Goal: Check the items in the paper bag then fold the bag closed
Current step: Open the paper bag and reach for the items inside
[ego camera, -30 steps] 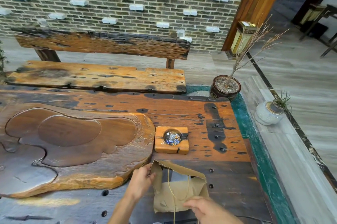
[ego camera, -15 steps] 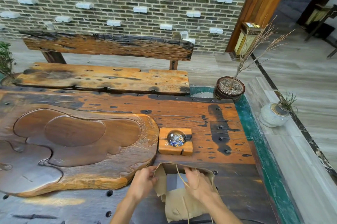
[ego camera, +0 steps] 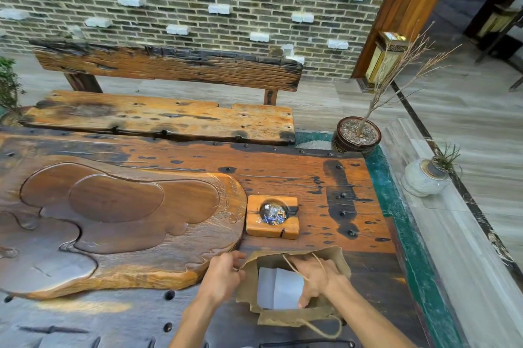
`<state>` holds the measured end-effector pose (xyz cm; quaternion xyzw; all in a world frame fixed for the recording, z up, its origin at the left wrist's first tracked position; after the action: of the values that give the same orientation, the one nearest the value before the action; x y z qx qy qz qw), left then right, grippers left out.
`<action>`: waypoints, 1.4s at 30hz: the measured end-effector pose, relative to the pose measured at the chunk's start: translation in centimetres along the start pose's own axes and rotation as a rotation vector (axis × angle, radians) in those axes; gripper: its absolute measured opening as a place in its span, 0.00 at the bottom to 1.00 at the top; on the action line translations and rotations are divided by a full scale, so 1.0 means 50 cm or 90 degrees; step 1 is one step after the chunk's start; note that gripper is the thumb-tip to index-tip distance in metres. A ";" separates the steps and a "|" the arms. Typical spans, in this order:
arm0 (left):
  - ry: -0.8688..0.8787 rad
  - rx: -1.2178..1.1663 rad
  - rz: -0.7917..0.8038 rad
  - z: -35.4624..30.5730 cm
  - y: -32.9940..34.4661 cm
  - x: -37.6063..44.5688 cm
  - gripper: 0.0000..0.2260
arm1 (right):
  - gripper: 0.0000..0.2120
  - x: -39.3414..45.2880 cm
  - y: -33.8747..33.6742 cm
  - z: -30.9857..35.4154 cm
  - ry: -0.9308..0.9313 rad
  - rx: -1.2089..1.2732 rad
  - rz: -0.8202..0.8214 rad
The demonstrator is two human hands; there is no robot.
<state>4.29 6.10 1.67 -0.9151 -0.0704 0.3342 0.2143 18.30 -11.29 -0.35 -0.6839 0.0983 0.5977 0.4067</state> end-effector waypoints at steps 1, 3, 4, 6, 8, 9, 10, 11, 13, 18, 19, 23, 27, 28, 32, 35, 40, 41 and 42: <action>-0.001 0.004 0.003 0.001 0.000 0.001 0.22 | 0.54 -0.001 0.000 -0.002 -0.009 -0.005 -0.002; -0.003 0.008 0.004 0.001 0.000 0.002 0.22 | 0.52 -0.004 -0.003 -0.005 -0.012 -0.022 -0.016; -0.003 0.009 0.000 0.002 0.000 0.003 0.22 | 0.51 -0.003 -0.002 -0.006 -0.008 -0.029 -0.018; -0.008 0.011 -0.017 0.000 0.000 0.003 0.24 | 0.49 0.005 0.001 -0.004 -0.006 -0.037 -0.013; -0.009 0.013 -0.042 -0.004 0.003 0.001 0.26 | 0.48 0.014 0.003 -0.001 -0.014 -0.031 -0.010; -0.006 0.015 -0.055 -0.008 0.006 -0.001 0.26 | 0.48 0.017 0.004 -0.001 -0.019 -0.024 -0.011; -0.003 0.018 -0.066 -0.012 0.013 -0.004 0.27 | 0.48 0.020 0.004 -0.001 -0.027 -0.016 -0.015; -0.003 0.020 -0.072 -0.014 0.021 -0.007 0.28 | 0.48 0.024 0.005 0.000 -0.036 -0.007 -0.023; -0.010 0.017 -0.070 -0.014 0.039 -0.009 0.31 | 0.46 0.030 0.006 0.001 -0.048 0.011 -0.044; -0.013 -0.015 -0.073 -0.006 0.044 -0.001 0.34 | 0.46 0.041 0.007 0.003 -0.047 0.009 -0.060; -0.012 -0.020 -0.075 -0.005 0.041 0.002 0.35 | 0.48 0.042 0.009 0.003 -0.045 -0.001 -0.055; -0.015 -0.023 -0.072 -0.001 0.028 0.012 0.33 | 0.55 0.045 0.015 -0.003 -0.044 -0.043 -0.018; -0.024 -0.039 -0.066 0.007 0.018 0.011 0.33 | 0.60 0.047 0.019 0.000 -0.076 -0.057 0.037; -0.025 -0.043 -0.062 0.007 0.016 0.010 0.33 | 0.60 0.047 0.019 0.005 -0.096 -0.054 0.047; -0.020 -0.058 -0.054 0.006 0.011 0.008 0.34 | 0.63 0.053 0.017 0.017 -0.158 -0.001 0.054; -0.021 -0.077 -0.050 0.008 0.012 0.006 0.34 | 0.67 0.066 0.028 0.007 -0.136 0.034 0.081; -0.021 -0.114 -0.039 0.008 0.021 0.005 0.32 | 0.64 0.084 0.043 -0.001 -0.113 0.043 0.106; -0.020 -0.112 -0.036 0.006 0.024 0.005 0.33 | 0.61 0.087 0.044 0.000 -0.110 0.032 0.102; -0.019 -0.111 -0.035 0.005 0.026 0.006 0.33 | 0.56 0.092 0.044 0.001 -0.104 0.012 0.095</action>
<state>4.35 5.11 0.78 -0.9231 -0.1270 0.3342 0.1420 18.11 -11.07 -5.45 -0.6199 0.1215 0.6790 0.3740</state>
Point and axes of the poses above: each hand's wrist, its own x-axis towards the middle knuckle, its own y-axis out of the palm, z = x × y, the point moved 8 cm from there along x, towards the middle knuckle, and after that the axes turned 15 degrees about z, right-handed, at the moved point
